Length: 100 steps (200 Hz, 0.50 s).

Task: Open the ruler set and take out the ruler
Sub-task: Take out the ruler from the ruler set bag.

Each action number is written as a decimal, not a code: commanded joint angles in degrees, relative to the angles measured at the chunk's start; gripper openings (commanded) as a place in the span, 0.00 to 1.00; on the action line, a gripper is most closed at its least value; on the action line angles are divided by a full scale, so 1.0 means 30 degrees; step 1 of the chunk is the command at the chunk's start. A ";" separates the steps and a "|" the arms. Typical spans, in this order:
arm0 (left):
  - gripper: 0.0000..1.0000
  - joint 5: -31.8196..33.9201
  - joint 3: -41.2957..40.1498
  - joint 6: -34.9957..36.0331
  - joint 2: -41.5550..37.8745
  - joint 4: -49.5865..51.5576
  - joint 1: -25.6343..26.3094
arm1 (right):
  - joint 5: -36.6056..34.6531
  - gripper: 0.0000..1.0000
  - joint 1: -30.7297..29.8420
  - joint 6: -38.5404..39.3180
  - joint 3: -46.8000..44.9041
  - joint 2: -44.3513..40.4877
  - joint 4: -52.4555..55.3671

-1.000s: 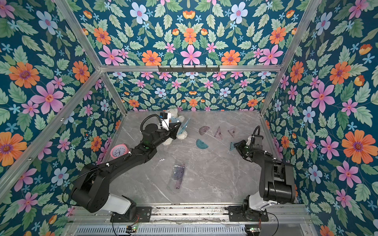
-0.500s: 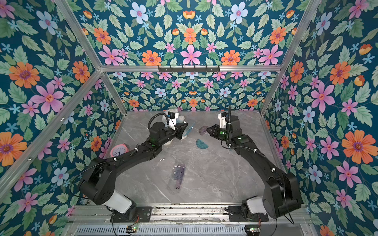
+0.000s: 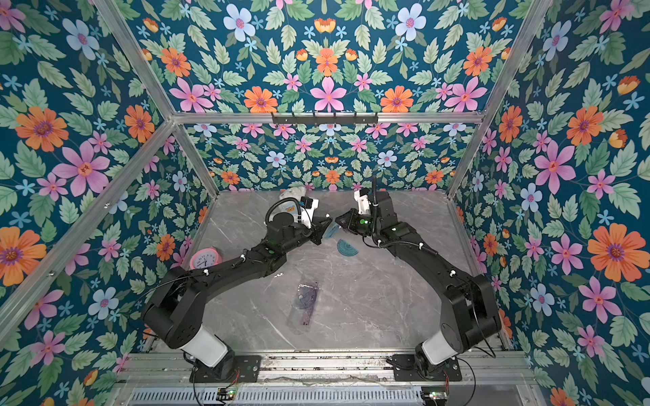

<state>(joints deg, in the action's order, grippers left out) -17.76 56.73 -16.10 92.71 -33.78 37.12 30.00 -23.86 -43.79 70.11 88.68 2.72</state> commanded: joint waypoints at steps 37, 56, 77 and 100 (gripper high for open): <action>0.00 0.0281 0.0361 0.0832 -0.0108 -0.0009 0.0366 | -0.0264 0.17 -0.0046 0.0080 0.0672 0.1368 0.0417; 0.00 0.0352 0.0395 0.1090 -0.0204 0.0099 0.0514 | -0.0503 0.21 -0.0041 0.0314 0.1025 0.1845 0.0939; 0.00 0.0443 0.0393 0.1377 -0.0272 0.0237 0.0652 | -0.0733 0.24 -0.0041 0.0471 0.1178 0.1939 0.1337; 0.00 0.0777 0.0477 0.1811 -0.0344 0.0434 0.0865 | -0.0966 0.28 -0.0046 0.0671 0.1241 0.2631 0.1621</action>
<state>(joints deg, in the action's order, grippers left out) -16.36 57.69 -12.93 92.01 -32.14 39.18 28.51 -23.92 -42.78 73.58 95.48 6.09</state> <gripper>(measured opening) 0.048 0.266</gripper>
